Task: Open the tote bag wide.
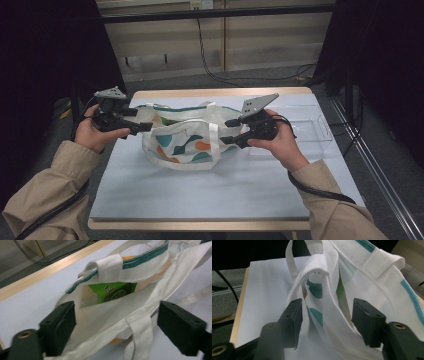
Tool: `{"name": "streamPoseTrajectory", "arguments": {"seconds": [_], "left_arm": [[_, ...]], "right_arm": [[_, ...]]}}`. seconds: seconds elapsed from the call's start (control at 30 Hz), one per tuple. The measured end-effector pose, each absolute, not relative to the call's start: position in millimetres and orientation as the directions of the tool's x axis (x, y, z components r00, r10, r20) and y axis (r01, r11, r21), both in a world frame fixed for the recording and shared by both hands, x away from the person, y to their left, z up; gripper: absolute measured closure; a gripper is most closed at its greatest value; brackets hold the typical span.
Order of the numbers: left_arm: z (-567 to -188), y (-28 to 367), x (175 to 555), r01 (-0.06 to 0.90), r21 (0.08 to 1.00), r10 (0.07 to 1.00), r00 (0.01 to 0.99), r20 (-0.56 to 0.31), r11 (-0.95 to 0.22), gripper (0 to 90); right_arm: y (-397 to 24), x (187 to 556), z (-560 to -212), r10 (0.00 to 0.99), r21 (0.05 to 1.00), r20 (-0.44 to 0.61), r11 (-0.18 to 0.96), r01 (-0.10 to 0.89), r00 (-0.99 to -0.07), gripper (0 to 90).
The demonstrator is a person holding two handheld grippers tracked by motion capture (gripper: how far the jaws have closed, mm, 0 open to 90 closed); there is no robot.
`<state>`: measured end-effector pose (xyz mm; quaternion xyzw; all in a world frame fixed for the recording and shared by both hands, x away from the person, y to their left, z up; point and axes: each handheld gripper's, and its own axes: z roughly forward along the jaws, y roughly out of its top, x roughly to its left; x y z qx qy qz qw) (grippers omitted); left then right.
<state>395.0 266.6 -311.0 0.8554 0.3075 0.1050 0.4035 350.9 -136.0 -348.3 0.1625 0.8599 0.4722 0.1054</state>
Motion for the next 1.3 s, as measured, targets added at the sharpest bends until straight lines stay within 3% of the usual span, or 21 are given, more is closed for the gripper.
{"name": "streamPoseTrajectory", "arguments": {"seconds": [0.27, 0.93, 1.17, 1.3], "left_arm": [[-300, 266, 396, 0.412, 0.768, 0.619, 0.785, -0.026, -0.490, 24.1], [-291, 248, 417, 0.380, 0.759, 0.613, 0.789, 0.032, -0.529, 19.2], [-293, 251, 413, 0.384, 0.763, 0.613, 0.790, 0.020, -0.520, 17.2], [-294, 255, 411, 0.378, 0.769, 0.610, 0.792, 0.020, -0.516, 16.6]], "right_arm": [[-134, 350, -352, 0.380, 0.849, -0.033, 0.499, 0.174, -0.925, 50.7], [-137, 351, -352, 0.368, 0.841, -0.027, 0.511, 0.178, -0.929, 57.5], [-138, 350, -351, 0.374, 0.834, -0.016, 0.516, 0.193, -0.927, 71.7], [-137, 350, -350, 0.372, 0.835, -0.023, 0.518, 0.187, -0.928, 74.4]]}}
